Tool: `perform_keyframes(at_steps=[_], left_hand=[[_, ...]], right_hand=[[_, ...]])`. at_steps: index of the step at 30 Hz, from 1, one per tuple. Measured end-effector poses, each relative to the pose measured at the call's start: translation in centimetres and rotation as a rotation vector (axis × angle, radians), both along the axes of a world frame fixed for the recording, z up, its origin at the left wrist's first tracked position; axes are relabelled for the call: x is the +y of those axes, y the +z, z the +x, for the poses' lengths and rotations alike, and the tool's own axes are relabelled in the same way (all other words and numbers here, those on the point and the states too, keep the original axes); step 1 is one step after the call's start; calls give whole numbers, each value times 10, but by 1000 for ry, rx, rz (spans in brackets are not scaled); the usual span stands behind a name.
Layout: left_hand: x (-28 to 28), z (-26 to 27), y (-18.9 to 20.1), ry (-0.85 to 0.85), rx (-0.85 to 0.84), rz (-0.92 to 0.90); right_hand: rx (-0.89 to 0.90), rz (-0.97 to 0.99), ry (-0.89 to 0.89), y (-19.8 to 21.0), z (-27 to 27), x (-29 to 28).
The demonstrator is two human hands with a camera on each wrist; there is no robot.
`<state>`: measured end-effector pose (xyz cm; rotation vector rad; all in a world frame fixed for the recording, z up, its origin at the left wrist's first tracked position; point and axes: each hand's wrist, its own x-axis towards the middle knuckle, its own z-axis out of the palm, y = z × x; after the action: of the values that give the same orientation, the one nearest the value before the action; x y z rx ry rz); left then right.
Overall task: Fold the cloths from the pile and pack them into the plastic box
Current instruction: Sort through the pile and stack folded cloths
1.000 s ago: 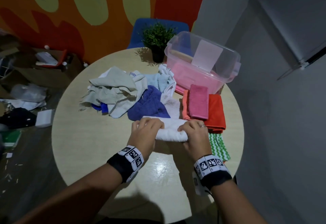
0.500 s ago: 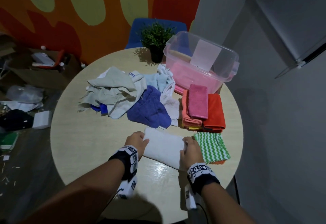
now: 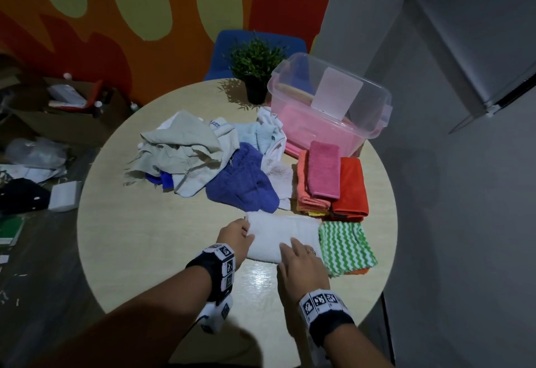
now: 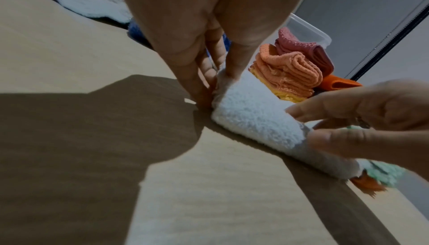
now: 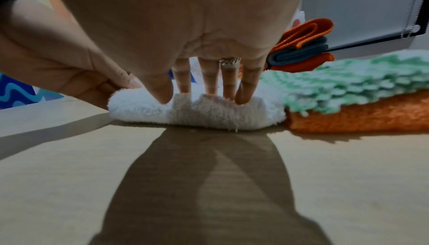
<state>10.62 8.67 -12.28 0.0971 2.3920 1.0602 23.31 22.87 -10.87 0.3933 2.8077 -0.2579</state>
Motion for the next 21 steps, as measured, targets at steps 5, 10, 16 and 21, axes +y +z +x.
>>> perform_keyframes(at_steps=[5,10,16,21], left_hand=[[0,-18,11,-33,137,11],[-8,-69,17,-266,543,-388],[-17,-99,24,-521,607,-783],[-19,-104,30,-444,806,-519]], right_hand=[[66,-9,-9,3,-9,5],[-162,-113,70,-7,-25,13],[-214,-124,52,-6,-33,13],[-231,-116,24,-3,-37,9]])
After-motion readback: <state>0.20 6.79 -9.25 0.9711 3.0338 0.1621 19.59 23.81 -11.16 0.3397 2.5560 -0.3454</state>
